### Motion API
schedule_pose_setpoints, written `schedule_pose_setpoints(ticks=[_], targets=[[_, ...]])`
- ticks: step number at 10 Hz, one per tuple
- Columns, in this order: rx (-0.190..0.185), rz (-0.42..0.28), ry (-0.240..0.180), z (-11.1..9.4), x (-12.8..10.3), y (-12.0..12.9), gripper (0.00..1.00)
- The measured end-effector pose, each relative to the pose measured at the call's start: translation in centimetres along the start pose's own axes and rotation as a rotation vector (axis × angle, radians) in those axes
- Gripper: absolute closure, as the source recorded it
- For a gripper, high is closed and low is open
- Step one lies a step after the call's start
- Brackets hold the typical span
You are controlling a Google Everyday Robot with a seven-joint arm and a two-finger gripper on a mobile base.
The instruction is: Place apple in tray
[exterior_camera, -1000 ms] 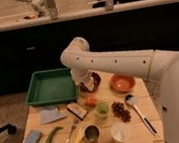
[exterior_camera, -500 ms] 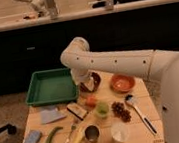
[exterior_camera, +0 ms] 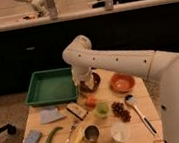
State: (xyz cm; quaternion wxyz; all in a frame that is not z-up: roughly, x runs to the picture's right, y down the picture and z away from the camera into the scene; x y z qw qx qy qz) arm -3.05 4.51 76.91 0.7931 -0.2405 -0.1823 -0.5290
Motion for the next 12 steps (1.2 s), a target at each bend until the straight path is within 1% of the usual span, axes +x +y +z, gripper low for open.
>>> schedule_pose_setpoints(ticks=[2, 4, 5, 6, 7, 9, 12], targets=[[-0.022, -0.079, -0.032, 0.6, -0.1, -0.4, 0.36], [-0.07, -0.197, -0.075, 1.9, -0.3, -1.0, 0.36], [-0.096, -0.225, -0.088, 2.5, -0.4, -1.1, 0.36], [-0.125, -0.242, -0.1, 3.2, -0.4, -1.0, 0.36], [-0.143, -0.25, -0.11, 3.7, -0.4, -1.0, 0.36], [-0.169, -0.247, -0.122, 4.4, -0.1, -0.2, 0.36], [-0.191, -0.211, -0.147, 5.2, 0.9, 2.1, 0.36]])
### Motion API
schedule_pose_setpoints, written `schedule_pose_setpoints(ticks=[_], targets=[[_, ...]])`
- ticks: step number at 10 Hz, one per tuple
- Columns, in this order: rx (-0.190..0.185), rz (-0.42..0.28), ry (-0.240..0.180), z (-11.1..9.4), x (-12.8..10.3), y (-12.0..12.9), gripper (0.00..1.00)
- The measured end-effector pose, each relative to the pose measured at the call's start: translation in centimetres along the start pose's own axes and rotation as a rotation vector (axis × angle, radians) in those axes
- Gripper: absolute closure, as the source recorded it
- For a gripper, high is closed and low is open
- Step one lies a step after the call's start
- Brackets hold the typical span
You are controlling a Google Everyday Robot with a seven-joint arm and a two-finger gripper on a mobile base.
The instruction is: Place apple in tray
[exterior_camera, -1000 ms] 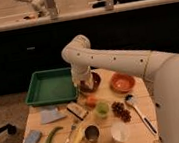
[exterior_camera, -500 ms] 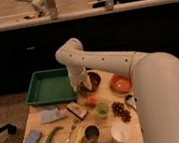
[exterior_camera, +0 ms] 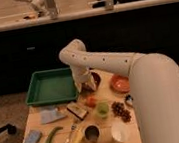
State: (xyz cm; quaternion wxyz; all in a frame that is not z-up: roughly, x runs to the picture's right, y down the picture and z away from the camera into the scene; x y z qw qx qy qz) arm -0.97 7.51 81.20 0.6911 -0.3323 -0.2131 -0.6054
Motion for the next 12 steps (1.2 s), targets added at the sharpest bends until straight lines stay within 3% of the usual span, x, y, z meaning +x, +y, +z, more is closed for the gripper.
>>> schedule_pose_setpoints(ticks=[3, 7, 12], targets=[[0.006, 0.044, -0.038, 1.4, 0.5, 2.3, 0.36], [0.01, 0.043, -0.082, 2.6, 0.0, 2.6, 0.36], [-0.038, -0.008, -0.107, 3.9, -1.6, 1.9, 0.36]])
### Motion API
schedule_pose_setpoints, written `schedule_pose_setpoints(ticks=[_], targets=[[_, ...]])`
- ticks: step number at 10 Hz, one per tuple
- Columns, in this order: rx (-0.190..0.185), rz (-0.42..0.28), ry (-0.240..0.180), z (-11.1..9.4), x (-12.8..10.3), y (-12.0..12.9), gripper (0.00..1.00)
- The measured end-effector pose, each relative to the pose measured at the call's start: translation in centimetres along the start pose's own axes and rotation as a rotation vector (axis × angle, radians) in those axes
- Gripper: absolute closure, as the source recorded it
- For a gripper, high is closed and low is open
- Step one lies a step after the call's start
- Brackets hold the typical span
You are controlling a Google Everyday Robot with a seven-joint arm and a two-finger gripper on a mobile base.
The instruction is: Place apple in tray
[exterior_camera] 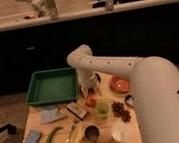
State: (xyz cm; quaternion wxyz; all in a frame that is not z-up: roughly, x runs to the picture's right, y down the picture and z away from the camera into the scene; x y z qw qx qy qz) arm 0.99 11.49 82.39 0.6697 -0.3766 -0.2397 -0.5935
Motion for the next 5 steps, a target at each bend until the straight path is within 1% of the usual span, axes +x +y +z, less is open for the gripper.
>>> schedule_pose_setpoints(ticks=[2, 5], targets=[[-0.02, -0.022, 0.001, 0.31, -0.34, -0.4, 0.36], [-0.02, -0.022, 0.004, 0.26, -0.32, -0.43, 0.36]])
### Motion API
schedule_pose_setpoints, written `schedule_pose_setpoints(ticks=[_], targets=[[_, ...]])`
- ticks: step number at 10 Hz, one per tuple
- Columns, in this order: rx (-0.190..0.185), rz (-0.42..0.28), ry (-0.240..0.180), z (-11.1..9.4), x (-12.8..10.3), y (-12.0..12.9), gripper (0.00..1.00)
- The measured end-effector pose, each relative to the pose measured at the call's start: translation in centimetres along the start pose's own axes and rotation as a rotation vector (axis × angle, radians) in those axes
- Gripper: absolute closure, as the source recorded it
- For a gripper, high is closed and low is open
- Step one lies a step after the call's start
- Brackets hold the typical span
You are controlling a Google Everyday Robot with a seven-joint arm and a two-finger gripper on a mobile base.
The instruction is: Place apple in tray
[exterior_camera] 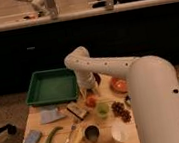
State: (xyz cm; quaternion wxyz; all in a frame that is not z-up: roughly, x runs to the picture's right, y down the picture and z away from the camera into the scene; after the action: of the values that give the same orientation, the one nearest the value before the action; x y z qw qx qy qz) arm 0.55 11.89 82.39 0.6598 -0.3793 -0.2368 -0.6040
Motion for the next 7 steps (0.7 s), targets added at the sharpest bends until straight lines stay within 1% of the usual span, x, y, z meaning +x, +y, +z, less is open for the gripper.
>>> schedule_pose_setpoints(ticks=[3, 5, 7], targets=[[0.002, -0.003, -0.003, 0.0, 0.1, -0.1, 0.36], [0.004, -0.06, -0.037, 1.3, 0.7, -1.1, 0.36], [0.005, -0.098, -0.069, 2.2, 1.2, -1.8, 0.36]])
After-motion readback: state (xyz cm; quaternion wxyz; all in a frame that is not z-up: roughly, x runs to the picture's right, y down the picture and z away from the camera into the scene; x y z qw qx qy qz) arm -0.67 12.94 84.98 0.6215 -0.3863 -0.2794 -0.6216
